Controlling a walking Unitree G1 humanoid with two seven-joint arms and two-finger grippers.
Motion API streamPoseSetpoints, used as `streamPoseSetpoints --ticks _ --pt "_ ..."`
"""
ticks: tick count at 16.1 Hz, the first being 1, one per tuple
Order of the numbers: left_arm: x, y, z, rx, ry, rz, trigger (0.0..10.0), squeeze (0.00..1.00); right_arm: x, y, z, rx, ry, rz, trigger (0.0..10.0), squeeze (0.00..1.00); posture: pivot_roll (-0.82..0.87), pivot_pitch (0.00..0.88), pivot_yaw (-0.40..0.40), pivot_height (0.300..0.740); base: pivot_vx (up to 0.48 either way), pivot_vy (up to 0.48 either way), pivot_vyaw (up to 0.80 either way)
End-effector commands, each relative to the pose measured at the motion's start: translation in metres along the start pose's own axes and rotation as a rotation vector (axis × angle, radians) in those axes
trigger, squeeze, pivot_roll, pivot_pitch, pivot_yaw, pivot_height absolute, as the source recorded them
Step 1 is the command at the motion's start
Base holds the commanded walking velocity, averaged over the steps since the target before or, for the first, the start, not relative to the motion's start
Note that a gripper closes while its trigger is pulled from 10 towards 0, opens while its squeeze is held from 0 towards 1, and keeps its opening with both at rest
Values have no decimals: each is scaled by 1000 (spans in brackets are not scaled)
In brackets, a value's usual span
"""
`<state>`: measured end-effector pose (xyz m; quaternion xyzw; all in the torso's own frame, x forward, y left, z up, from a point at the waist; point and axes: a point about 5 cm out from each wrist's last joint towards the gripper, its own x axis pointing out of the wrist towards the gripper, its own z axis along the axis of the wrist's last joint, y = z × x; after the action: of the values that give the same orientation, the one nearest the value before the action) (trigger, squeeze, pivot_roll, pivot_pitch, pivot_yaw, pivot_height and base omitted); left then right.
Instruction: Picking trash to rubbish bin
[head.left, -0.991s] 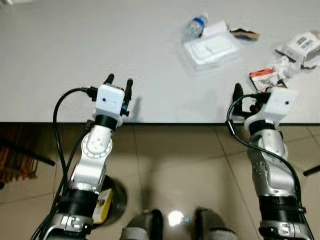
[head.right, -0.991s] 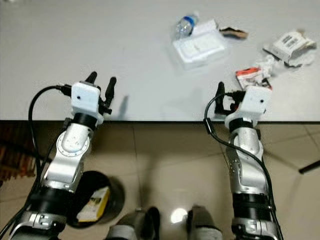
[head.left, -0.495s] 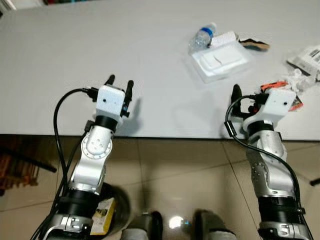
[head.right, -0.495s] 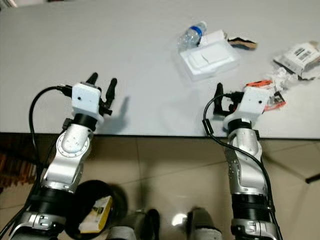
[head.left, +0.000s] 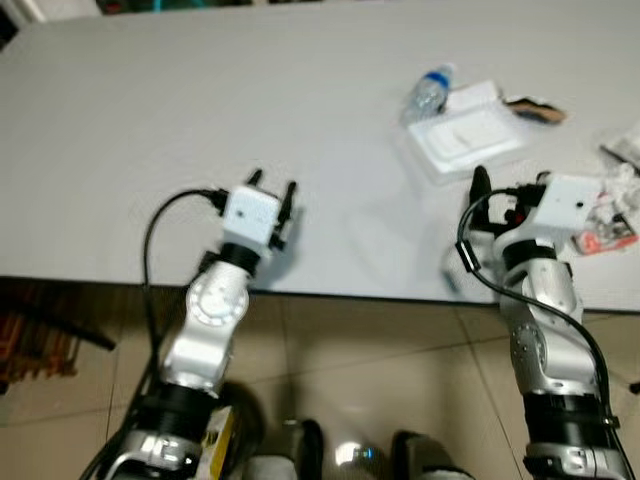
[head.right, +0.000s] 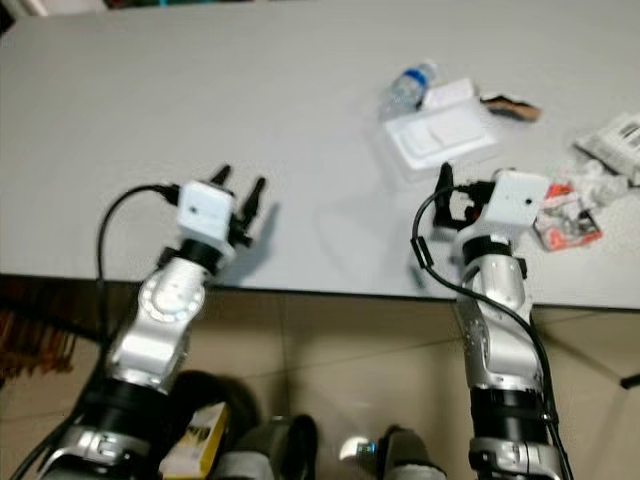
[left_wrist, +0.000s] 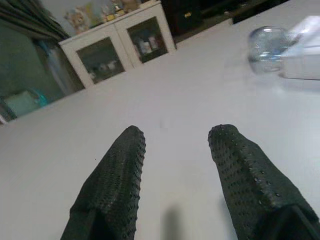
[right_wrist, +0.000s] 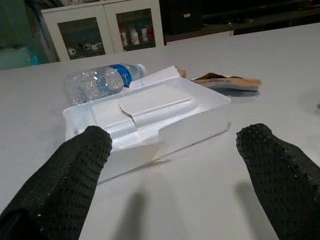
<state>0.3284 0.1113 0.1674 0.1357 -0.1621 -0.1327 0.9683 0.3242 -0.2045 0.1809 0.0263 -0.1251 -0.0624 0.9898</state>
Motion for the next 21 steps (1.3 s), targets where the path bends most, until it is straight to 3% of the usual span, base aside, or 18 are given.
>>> streamPoseSetpoints --ticks 1,6,21 --pt "-6 -1 -8 -12 38 -9 10000 0 -1 -1 -3 -5 22 3 10000 0 12 233 95 740 0 0 0" --pt "-4 6 -5 12 19 37 10000 0 0 4 -4 1 33 11 10000 0 20 253 98 740 0 -55 0" --pt "-5 11 -4 31 17 57 10000 0 -2 6 -6 -4 53 28 10000 0 24 263 99 740 0 -362 0"
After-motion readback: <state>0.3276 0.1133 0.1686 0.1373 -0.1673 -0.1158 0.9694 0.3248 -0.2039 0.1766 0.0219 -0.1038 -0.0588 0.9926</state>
